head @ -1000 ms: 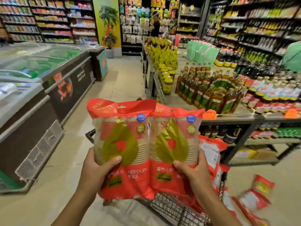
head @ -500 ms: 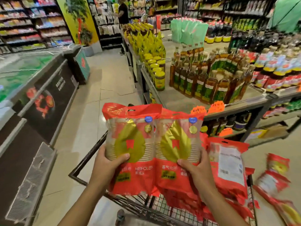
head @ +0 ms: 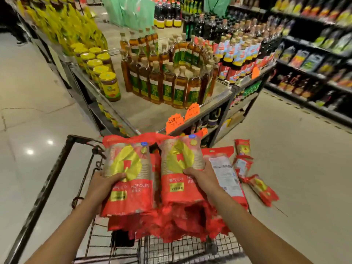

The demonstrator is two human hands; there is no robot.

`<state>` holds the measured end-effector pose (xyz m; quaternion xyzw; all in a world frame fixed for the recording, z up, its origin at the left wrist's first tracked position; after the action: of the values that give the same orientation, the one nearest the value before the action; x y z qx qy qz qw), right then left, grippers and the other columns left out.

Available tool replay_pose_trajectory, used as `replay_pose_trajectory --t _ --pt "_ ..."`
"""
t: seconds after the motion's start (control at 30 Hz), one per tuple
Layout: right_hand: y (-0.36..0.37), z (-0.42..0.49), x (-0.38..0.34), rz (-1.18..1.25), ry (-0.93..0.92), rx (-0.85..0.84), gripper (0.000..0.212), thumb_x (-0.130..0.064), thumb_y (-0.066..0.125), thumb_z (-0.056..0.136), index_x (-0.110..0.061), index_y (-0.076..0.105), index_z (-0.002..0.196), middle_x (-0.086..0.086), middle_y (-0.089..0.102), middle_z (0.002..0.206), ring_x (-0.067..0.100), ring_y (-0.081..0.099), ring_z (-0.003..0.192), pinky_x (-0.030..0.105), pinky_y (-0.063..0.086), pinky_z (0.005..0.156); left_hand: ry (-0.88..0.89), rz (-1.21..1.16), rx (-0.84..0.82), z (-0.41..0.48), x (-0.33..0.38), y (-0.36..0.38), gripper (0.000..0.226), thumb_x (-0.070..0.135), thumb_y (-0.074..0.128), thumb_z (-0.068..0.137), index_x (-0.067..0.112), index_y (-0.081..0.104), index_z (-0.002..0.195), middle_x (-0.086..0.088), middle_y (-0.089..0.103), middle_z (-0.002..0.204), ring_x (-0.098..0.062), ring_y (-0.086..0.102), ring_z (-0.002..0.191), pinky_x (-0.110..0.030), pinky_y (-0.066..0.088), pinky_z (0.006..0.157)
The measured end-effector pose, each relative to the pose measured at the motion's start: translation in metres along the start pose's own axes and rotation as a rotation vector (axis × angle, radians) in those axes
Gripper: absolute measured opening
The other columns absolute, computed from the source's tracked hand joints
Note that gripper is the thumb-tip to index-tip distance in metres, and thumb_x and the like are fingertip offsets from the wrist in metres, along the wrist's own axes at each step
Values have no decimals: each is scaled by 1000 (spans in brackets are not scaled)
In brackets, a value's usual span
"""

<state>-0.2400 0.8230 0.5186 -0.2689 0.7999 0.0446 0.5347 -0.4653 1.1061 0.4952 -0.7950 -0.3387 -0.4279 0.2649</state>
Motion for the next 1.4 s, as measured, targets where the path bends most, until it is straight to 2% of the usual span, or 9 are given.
replay_pose_trajectory --t 0.23,0.33,0.6,0.7,0.8,0.83,0.97,1.2,1.4 --pt "12 23 18 -35 111 33 78 -39 88 55 -20 62 126 5 77 101 26 75 88 46 61 84 -44 56 -137 43 -9 24 34 11 82 79 4 69 110 -18 78 93 -23 76 65 -29 57 51" --pt "15 17 10 -55 160 7 37 -21 82 79 -19 61 109 6 75 93 25 72 80 33 59 69 -34 108 -180 52 -8 25 42 18 86 75 7 69 112 -14 78 94 -25 77 70 -29 57 54" --pt "10 7 -1 -218 207 -39 16 -20 77 86 -22 64 95 -1 73 86 10 69 69 16 50 50 -113 172 -217 60 -34 15 86 55 96 52 19 59 120 -9 77 102 -29 78 82 -52 63 76" --pt "7 -1 -6 -234 224 5 31 -27 82 83 -20 59 101 -3 68 89 11 67 75 17 52 56 -83 197 -226 58 -34 18 99 65 94 50 19 51 126 -7 74 111 -28 77 87 -52 62 78" --pt "0 -5 -4 -275 163 40 106 -71 88 47 -17 51 130 0 71 108 19 71 94 39 58 88 -9 264 -189 41 -12 16 89 48 88 72 14 37 136 -4 64 119 -29 72 98 -48 60 83" --pt "-3 -9 -5 -299 146 51 108 -74 86 48 -18 49 133 -2 69 114 19 69 100 41 55 94 23 304 -179 39 -8 14 96 53 86 71 13 33 141 -5 62 123 -30 70 101 -49 59 85" --pt "-14 -51 -37 -520 43 127 82 -56 66 90 -20 32 154 6 45 154 27 46 138 38 39 109 258 602 -118 25 22 10 105 74 73 71 14 35 148 -15 52 144 -37 57 124 -54 50 99" --pt "-86 -130 -80 -981 -277 461 83 -75 39 87 -26 35 153 0 53 147 26 49 134 45 40 108 884 1021 -206 -63 130 102 92 75 46 83 11 44 149 -13 44 155 -34 40 142 -53 36 115" --pt "-181 -212 -77 -1078 -245 722 82 -73 37 87 -24 39 153 9 47 154 28 42 142 50 32 116 1375 1098 -375 -205 179 226 89 71 41 83 11 47 148 -12 48 152 -32 44 140 -50 38 114"
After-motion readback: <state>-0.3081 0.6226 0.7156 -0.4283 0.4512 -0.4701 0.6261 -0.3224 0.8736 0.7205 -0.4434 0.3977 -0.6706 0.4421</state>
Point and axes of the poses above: each hand's wrist, its own z-axis towards the middle knuckle, its own y-axis out of the palm, x = y × z, the point moved 7 cm from there along z, towards the middle knuckle
